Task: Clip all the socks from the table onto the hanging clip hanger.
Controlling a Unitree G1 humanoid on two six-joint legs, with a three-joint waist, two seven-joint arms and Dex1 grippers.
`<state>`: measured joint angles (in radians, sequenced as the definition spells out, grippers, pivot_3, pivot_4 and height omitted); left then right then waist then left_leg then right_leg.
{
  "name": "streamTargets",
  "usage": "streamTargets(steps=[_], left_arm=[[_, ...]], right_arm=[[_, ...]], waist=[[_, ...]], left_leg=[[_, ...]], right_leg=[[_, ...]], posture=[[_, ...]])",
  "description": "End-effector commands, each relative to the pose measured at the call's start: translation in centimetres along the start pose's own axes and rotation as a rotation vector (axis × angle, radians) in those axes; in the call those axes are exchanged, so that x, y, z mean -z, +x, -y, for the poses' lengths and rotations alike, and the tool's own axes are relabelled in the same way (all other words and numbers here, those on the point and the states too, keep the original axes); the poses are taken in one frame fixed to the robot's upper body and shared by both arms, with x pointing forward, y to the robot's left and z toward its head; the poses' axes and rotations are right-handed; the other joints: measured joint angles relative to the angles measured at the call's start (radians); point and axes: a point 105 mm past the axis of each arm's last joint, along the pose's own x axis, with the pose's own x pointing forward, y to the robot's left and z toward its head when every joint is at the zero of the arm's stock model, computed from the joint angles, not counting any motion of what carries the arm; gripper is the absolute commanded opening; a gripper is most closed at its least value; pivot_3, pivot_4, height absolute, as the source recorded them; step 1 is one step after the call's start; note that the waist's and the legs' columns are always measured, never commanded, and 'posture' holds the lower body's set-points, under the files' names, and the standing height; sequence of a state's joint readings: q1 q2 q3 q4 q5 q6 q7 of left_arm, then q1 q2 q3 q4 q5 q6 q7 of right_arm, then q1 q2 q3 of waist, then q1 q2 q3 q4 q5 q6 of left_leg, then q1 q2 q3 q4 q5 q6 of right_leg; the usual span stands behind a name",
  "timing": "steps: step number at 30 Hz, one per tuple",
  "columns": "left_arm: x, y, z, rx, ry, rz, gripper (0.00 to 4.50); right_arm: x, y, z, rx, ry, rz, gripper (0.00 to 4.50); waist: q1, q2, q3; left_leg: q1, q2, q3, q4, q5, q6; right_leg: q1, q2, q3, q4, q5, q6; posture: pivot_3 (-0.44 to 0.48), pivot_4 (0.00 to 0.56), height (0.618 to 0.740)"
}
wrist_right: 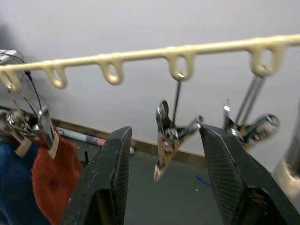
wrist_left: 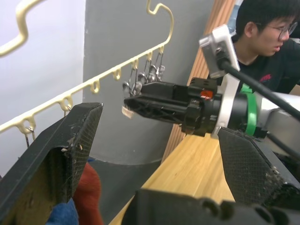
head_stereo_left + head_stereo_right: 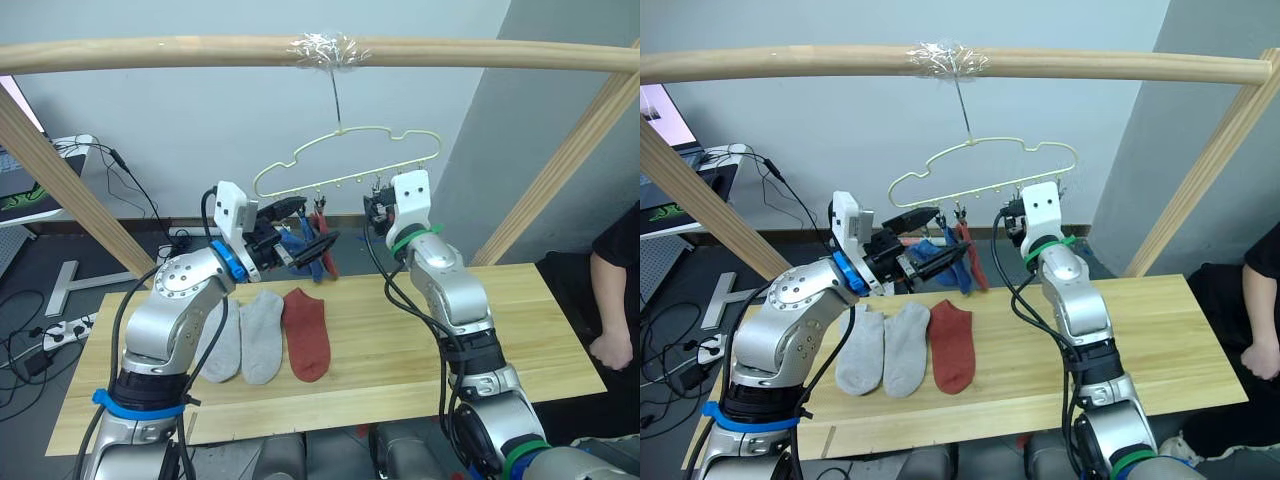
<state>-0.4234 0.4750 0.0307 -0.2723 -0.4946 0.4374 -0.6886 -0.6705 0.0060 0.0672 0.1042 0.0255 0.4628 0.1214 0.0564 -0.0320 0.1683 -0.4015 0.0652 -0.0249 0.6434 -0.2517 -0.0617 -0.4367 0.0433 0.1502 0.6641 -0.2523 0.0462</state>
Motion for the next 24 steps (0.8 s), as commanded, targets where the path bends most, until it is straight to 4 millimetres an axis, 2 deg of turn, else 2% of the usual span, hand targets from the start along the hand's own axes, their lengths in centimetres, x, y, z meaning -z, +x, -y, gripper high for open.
streamTargets(steps=[1, 24], left_arm=[[-2.1, 0.1, 0.5, 0.024, 0.028, 0.081, 4.5], [-2.9, 0.3, 0.6, 0.019, 0.015, 0.124, 4.5]], right_arm=[[-1.6, 0.4, -0.9, -0.031, 0.001, 0.07, 2.38], [-2.7, 1.0, -0.9, -0.038, -0.007, 0.118, 2.38]], waist=[[0.0, 0.0, 0.0], [0.004, 0.0, 0.0]], left_leg=[[0.0, 0.0, 0.0, 0.0, 0.0, 0.0], [0.0, 0.0, 0.0, 0.0, 0.0, 0.0]], right_leg=[[0.0, 0.0, 0.0, 0.0, 0.0, 0.0], [0.0, 0.0, 0.0, 0.001, 0.0, 0.0]], posture=[[0.277, 0.153, 0.74], [0.287, 0.144, 0.74]])
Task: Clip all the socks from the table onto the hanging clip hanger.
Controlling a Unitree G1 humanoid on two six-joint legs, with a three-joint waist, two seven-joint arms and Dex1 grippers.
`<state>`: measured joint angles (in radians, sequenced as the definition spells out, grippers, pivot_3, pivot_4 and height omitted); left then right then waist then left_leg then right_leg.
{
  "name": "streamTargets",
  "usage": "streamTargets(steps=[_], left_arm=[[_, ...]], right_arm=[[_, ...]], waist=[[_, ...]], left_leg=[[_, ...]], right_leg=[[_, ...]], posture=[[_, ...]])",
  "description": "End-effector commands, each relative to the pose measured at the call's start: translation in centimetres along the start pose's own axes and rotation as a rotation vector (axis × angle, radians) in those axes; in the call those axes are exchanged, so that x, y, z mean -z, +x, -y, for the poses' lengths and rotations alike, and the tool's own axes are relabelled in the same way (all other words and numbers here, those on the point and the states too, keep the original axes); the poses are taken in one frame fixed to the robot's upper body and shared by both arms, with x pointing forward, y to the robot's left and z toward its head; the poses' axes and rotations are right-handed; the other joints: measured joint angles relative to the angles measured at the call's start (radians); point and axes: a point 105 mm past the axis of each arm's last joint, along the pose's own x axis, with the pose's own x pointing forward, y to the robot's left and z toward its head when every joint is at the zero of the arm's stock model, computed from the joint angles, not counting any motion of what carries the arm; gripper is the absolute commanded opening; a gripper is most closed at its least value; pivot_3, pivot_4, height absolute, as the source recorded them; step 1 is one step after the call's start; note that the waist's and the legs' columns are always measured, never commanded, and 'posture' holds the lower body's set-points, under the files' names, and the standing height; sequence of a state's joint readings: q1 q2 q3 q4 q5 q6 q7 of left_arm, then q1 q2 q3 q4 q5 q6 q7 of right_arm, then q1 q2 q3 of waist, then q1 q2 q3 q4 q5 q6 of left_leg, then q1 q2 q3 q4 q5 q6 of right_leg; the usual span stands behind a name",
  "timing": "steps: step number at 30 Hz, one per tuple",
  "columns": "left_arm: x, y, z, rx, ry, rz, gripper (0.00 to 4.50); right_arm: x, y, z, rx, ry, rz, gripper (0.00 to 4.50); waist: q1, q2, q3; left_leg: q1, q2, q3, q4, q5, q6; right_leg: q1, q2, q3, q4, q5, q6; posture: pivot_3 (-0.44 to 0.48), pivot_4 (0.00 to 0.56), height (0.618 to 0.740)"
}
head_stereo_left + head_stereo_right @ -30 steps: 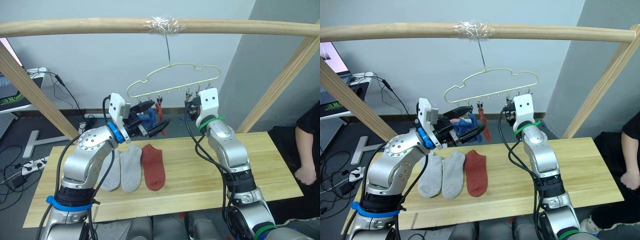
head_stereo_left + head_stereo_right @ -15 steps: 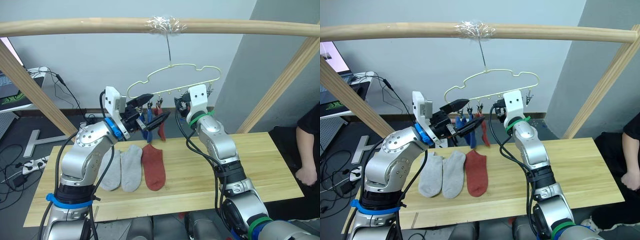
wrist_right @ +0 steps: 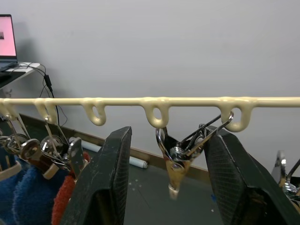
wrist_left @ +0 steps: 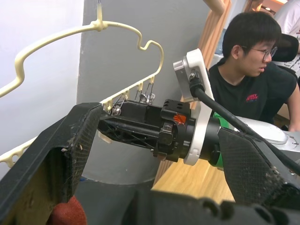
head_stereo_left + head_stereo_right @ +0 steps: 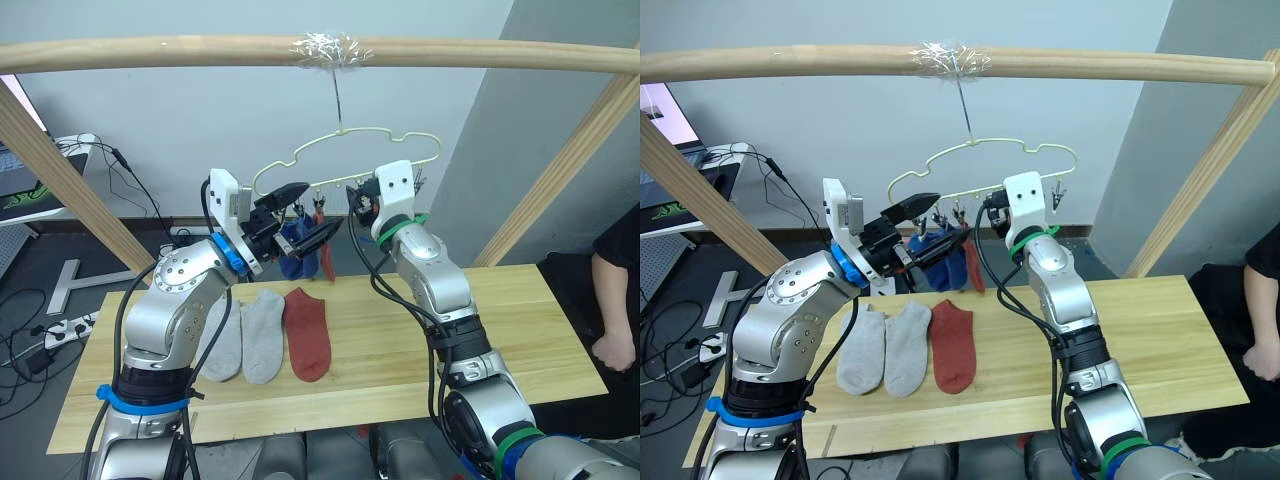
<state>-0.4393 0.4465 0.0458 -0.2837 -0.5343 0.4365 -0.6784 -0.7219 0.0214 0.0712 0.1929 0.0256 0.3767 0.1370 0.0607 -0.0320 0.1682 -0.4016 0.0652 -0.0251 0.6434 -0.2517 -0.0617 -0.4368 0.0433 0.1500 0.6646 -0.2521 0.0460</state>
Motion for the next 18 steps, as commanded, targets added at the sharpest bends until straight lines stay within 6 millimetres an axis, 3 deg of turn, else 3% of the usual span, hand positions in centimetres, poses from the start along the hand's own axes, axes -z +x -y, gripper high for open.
streamTargets(steps=[1, 18], left_arm=[[-1.73, 0.02, 0.4, 0.014, 0.038, 0.057, 4.5], [-1.74, 0.07, 0.5, 0.014, 0.034, 0.059, 4.5]], right_arm=[[-1.84, 0.09, 0.03, 0.0, -0.002, 0.07, 2.38], [-1.55, -0.04, 0.26, 0.016, 0.019, 0.063, 2.38]], waist=[[0.0, 0.0, 0.0], [0.0, 0.0, 0.0]], left_leg=[[0.0, 0.0, 0.0, 0.0, 0.0, 0.0], [0.0, 0.0, 0.0, 0.0, 0.0, 0.0]], right_leg=[[0.0, 0.0, 0.0, 0.0, 0.0, 0.0], [0.0, 0.0, 0.0, 0.0, 0.0, 0.0]], posture=[[0.287, 0.144, 0.74], [0.283, 0.15, 0.74]])
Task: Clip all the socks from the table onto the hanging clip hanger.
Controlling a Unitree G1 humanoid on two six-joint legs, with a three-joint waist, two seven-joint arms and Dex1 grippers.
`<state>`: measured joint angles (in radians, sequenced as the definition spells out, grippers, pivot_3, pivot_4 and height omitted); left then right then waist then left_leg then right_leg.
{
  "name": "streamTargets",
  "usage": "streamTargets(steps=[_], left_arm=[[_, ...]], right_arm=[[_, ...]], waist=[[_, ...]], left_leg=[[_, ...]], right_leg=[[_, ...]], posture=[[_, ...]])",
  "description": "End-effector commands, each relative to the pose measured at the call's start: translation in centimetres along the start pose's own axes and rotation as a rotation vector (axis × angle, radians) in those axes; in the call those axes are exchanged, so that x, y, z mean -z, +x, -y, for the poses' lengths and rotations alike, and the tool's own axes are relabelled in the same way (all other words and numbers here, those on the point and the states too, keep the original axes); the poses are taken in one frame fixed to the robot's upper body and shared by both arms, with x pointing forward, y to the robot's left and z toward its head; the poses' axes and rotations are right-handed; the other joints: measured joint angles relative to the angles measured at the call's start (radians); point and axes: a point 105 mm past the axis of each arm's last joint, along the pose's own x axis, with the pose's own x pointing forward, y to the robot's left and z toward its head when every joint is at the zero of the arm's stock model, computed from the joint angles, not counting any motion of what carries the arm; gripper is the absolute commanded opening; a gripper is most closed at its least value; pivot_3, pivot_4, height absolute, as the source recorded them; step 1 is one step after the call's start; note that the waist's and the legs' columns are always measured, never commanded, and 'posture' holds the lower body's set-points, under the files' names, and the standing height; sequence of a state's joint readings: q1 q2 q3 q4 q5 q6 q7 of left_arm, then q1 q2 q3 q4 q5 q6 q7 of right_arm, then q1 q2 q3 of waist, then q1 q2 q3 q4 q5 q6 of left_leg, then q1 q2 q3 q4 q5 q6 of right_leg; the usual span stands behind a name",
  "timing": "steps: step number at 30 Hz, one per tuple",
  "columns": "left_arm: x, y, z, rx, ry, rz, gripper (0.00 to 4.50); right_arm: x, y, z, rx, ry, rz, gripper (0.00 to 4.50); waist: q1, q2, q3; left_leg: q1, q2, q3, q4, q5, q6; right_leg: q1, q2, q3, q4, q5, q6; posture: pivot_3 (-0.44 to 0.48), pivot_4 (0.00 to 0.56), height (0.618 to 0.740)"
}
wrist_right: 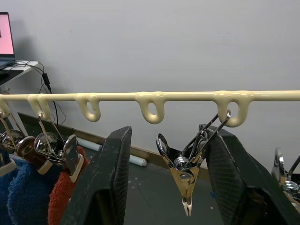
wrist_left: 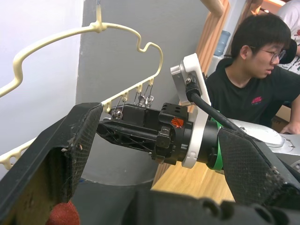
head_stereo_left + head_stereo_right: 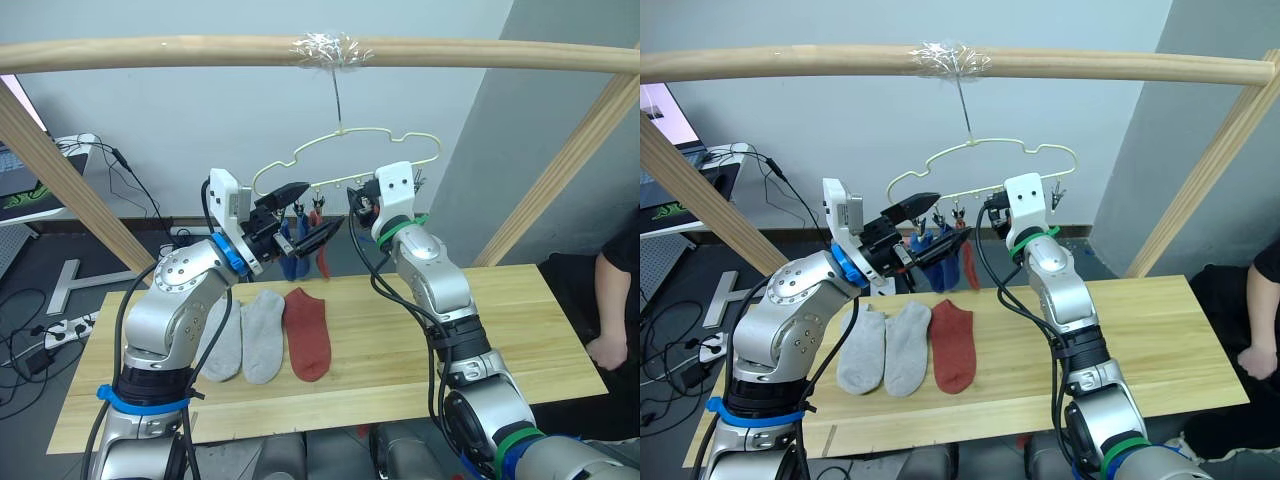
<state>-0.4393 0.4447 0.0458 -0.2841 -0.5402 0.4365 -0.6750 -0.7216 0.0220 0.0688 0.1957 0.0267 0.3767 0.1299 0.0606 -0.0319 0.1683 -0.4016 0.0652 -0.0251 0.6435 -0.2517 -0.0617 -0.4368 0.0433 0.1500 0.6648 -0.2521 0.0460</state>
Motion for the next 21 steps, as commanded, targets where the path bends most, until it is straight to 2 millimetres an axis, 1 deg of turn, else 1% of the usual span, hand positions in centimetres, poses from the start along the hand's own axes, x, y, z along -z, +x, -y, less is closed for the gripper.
streamTargets(steps=[1, 12, 15, 19, 21], left_arm=[[-1.7, 0.03, 0.53, 0.015, 0.038, 0.055, 4.5], [-1.58, 0.01, 0.81, 0.016, 0.029, 0.051, 4.5], [-1.57, 0.03, 0.8, 0.017, 0.029, 0.05, 4.5], [-1.56, 0.08, 0.73, 0.015, 0.031, 0.05, 4.5], [-1.51, 0.09, 0.81, 0.016, 0.03, 0.049, 4.5]], right_arm=[[-1.63, -0.05, 0.17, 0.009, 0.016, 0.066, 2.38], [-1.4, -0.09, 0.48, 0.018, 0.011, 0.057, 2.38], [-1.35, -0.1, 0.51, 0.019, 0.011, 0.055, 1.76], [-1.32, -0.1, 0.54, 0.02, 0.009, 0.054, 0.46], [-1.3, -0.12, 0.57, 0.022, 0.007, 0.054, 0.08]], waist=[[0.0, 0.0, 0.0], [0.0, 0.0, 0.0], [0.0, 0.0, 0.0], [0.0, 0.0, 0.0], [0.0, 0.0, 0.0]], left_leg=[[0.0, 0.0, 0.0, 0.0, 0.0, 0.0], [0.0, 0.0, 0.0, 0.0, 0.0, 0.0], [0.0, 0.0, 0.0, 0.0, 0.0, 0.0], [0.0, 0.0, 0.0, 0.0, 0.0, 0.0], [0.0, 0.0, 0.0, 0.0, 0.0, 0.0]], right_leg=[[0.0, 0.0, 0.0, 0.0, 0.0, 0.0], [0.0, 0.0, 0.0, 0.0, 0.0, 0.0], [0.0, 0.0, 0.0, 0.0, 0.0, 0.0], [0.0, 0.0, 0.0, 0.0, 0.0, 0.0], [0.0, 0.0, 0.0, 0.0, 0.0, 0.0]], posture=[[0.283, 0.15, 0.74], [0.283, 0.154, 0.74], [0.283, 0.154, 0.74], [0.283, 0.154, 0.74], [0.283, 0.154, 0.74]])
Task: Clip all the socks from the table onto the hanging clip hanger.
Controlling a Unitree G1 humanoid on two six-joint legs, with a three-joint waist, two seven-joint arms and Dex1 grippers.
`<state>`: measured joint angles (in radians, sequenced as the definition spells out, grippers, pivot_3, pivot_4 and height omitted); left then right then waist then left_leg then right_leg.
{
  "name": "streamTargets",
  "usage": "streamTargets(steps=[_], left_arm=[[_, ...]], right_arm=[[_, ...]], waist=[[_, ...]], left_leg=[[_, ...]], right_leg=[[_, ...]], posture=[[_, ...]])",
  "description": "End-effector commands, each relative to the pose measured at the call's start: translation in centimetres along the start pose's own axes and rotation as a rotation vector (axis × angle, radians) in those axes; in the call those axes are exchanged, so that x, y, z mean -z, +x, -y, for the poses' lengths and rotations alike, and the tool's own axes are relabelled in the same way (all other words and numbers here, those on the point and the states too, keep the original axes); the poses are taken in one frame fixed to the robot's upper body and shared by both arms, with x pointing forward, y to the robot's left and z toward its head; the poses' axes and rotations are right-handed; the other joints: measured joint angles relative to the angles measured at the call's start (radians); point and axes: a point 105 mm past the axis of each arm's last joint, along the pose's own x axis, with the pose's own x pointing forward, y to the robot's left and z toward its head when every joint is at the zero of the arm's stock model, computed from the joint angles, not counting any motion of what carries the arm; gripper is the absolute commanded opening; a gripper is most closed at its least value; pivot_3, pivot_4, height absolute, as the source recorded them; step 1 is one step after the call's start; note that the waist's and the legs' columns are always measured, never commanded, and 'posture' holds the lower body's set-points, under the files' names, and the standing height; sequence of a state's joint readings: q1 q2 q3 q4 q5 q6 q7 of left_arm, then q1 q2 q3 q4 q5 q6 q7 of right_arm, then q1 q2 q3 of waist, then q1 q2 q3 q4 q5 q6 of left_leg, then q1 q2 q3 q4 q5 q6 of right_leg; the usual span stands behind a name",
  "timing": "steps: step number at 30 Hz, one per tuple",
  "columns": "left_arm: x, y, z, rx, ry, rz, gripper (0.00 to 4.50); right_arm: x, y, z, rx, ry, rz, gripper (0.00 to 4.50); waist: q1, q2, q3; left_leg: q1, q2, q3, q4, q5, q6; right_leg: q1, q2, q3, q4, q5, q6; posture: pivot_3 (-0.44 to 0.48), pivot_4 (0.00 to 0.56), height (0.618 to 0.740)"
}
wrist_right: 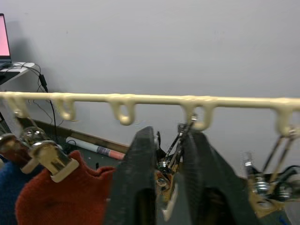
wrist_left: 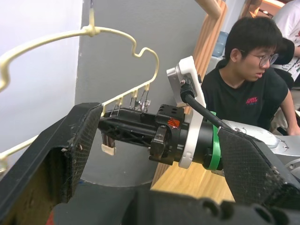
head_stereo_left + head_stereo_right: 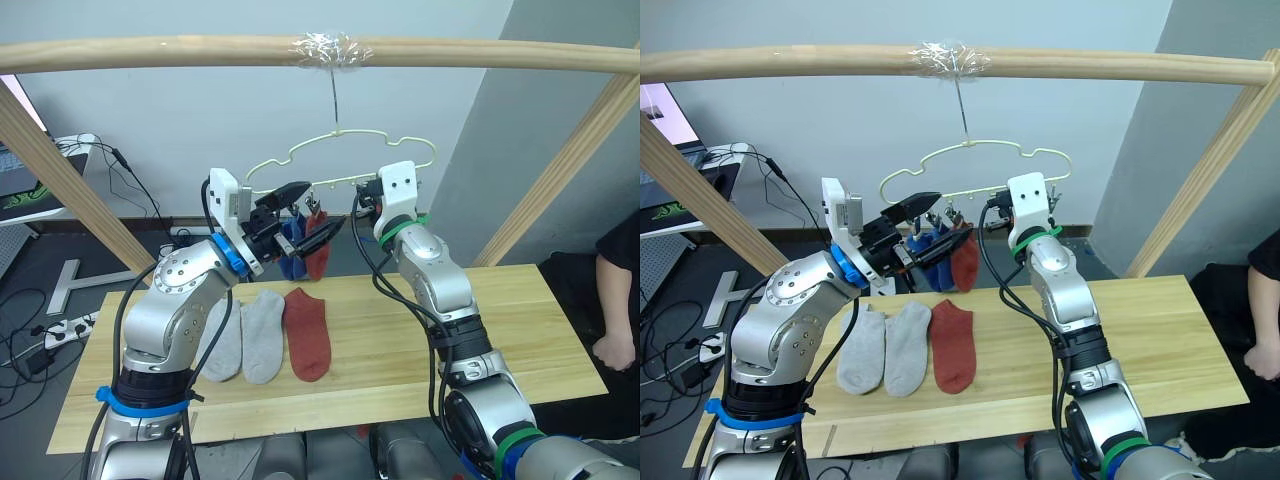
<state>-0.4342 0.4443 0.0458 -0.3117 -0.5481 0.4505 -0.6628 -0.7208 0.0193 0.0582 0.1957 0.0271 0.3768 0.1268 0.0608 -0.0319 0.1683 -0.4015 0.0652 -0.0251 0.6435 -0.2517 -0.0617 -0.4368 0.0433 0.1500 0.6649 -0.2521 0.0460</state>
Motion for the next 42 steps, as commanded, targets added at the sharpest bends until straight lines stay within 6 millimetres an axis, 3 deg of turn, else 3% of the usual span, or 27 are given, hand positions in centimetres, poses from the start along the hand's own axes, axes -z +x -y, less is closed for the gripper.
streamTargets(steps=[1, 7, 11, 14, 17, 22, 30, 36, 41, 42], left_arm=[[-1.2, 0.1, 0.5, 0.015, 0.027, 0.042, 4.5], [-0.3, -0.1, 0.8, 0.011, 0.011, 0.013, 4.5], [4.1, -1.1, 1.3, -0.011, 0.017, -0.177, 4.5], [9.5, -2.9, 2.2, -0.051, -0.014, -0.377, 4.5], [13.3, -4.1, 3.3, -0.054, 0.002, -0.489, 4.5], [18.0, -5.0, 3.4, -0.137, 0.079, -0.61, 4.5], [22.0, -4.2, 3.4, -0.225, 0.118, -0.702, 4.5], [24.9, -6.1, 2.0, -0.36, 0.098, -0.842, 4.5], [27.1, -7.7, 3.3, -0.386, -0.158, -0.944, 4.5], [27.2, -7.9, 3.5, -0.365, -0.166, -0.954, 4.31]], right_arm=[[-1.3, -0.1, 0.2, 0.009, 0.003, 0.054, 0.01], [-0.8, -0.4, 0.3, -0.005, -0.002, 0.035, 0.01], [-0.4, -1.0, 0.2, -0.066, 0.003, 0.011, 0.01], [-0.3, -1.8, 0.8, -0.104, 0.013, -0.012, 0.01], [-0.3, -2.3, 1.3, -0.112, 0.017, -0.029, 0.01], [-0.1, -2.8, 1.7, -0.103, 0.02, -0.046, 0.01], [0.2, -3.3, 1.2, -0.093, 0.024, -0.058, 0.01], [0.3, -3.5, 1.3, -0.085, 0.014, -0.061, 0.01], [0.3, -3.6, 1.4, -0.074, 0.012, -0.062, 0.01], [0.4, -3.6, 1.4, -0.074, 0.015, -0.063, 0.0]], waist=[[0.0, 0.0, 0.0], [0.0, 0.0, 0.0], [-0.001, 0.0, 0.0], [-0.003, 0.001, 0.001], [-0.004, 0.002, 0.001], [-0.004, 0.002, 0.001], [-0.003, 0.002, 0.001], [-0.003, 0.002, 0.001], [-0.007, 0.003, -0.001], [-0.007, 0.003, -0.001]], left_leg=[[0.0, 0.0, 0.0, 0.0, 0.0, 0.0], [0.0, 0.0, 0.0, 0.0, 0.0, 0.0], [0.0, 0.0, 0.0, 0.0, 0.0, 0.0], [0.0, 0.0, 0.0, 0.0, 0.0, 0.0], [0.001, 0.0, 0.0, 0.0, 0.0, 0.0], [0.001, 0.0, 0.0, 0.001, 0.0, 0.0], [0.001, 0.0, 0.001, 0.001, 0.0, 0.0], [0.001, 0.0, 0.001, 0.001, 0.0, 0.0], [0.003, 0.0, 0.001, 0.001, 0.0, 0.0], [0.004, 0.0, 0.001, 0.001, 0.0, 0.0]], right_leg=[[0.0, 0.0, 0.0, 0.0, 0.0, 0.0], [0.0, 0.0, 0.0, 0.0, 0.0, 0.0], [0.0, 0.0, 0.0, 0.0, 0.0, 0.0], [0.0, 0.0, 0.001, 0.0, 0.0, 0.0], [0.0, 0.0, 0.0, 0.0, 0.0, 0.0], [0.0, 0.0, 0.001, 0.0, -0.002, 0.001], [0.0, 0.0, 0.001, 0.0, 0.0, 0.0], [0.001, 0.0, 0.001, 0.0, 0.0, 0.0], [0.004, 0.0, 0.001, 0.0, -0.001, 0.003], [0.005, 0.0, 0.001, 0.0, -0.002, 0.004]], posture=[[0.283, 0.154, 0.74], [0.278, 0.159, 0.74], [0.278, 0.159, 0.74], [0.251, 0.17, 0.74], [0.241, 0.172, 0.74], [0.233, 0.173, 0.74], [0.222, 0.171, 0.74], [0.207, 0.163, 0.74], [0.207, 0.16, 0.74], [0.207, 0.16, 0.74]])
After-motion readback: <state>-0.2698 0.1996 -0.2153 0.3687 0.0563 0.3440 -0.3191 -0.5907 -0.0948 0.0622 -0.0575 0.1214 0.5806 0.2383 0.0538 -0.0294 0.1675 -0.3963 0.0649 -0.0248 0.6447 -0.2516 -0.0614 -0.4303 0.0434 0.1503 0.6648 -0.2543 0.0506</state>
